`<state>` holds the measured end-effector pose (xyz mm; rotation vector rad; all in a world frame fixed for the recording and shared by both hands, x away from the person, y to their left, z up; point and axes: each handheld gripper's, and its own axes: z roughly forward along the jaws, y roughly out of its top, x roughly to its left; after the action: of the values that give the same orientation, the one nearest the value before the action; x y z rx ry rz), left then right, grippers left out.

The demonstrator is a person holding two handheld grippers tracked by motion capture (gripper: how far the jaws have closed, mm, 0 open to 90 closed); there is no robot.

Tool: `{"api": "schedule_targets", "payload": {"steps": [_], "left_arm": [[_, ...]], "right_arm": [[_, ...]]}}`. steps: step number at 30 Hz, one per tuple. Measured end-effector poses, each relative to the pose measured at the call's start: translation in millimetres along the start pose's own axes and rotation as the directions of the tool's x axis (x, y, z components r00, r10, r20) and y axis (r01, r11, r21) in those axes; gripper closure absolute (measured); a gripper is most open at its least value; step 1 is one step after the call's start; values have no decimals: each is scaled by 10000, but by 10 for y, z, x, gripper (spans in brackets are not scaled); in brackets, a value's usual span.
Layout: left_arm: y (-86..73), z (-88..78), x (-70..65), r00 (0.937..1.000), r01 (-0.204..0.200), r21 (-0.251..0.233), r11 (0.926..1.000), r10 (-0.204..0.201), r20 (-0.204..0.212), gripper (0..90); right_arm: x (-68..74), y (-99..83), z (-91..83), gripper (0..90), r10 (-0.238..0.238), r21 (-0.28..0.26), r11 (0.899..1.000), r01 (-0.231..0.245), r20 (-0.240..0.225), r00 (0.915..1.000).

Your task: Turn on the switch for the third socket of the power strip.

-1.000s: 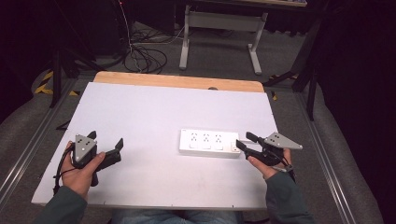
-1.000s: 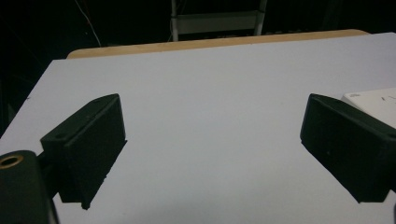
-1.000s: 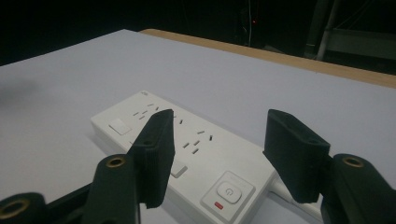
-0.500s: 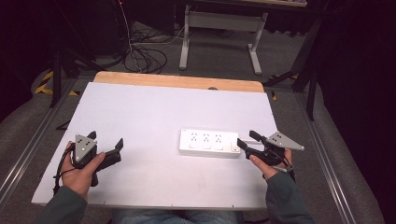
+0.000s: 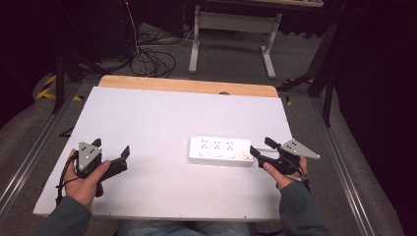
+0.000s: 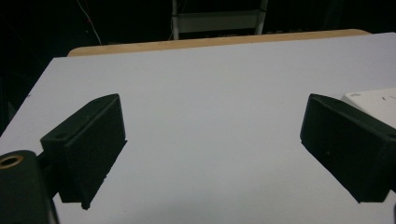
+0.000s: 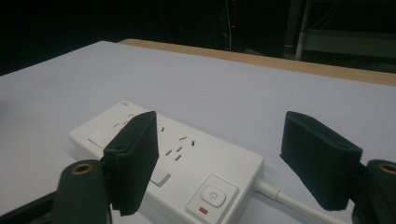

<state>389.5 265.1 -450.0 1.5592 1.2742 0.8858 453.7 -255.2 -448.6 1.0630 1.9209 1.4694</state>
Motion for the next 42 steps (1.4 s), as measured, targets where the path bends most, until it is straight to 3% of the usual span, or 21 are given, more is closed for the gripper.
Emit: {"api": "schedule_targets", "payload": {"steps": [12, 25, 28, 30, 34, 42], "left_arm": [[1, 0, 2, 10000, 17, -3, 10000, -17, 8, 73], [5, 11, -7, 10000, 6, 4, 10000, -6, 62, 73], [7, 13, -7, 10000, -27, 32, 10000, 27, 52, 73], [7, 16, -8, 10000, -31, 17, 10000, 31, 41, 73], [8, 21, -13, 10000, -28, 2, 10000, 28, 68, 73], [9, 25, -15, 10000, -29, -2, 10000, 29, 70, 73]], "right_arm": [[3, -3, -7, 183, 29, -183, 9998, -31, -123, 9999], [-15, -30, -24, 132, 167, -145, 9998, -163, 286, 9995], [-11, -31, -26, 34, 74, -382, 9993, -59, 402, 9992], [-10, -36, -24, 34, 175, -440, 9989, -162, 279, 9995], [-1, -46, -23, 32, -71, -402, 9992, 71, -3, 10000], [10, -43, -26, 32, -149, -454, 9989, 145, -95, 9998]]}}
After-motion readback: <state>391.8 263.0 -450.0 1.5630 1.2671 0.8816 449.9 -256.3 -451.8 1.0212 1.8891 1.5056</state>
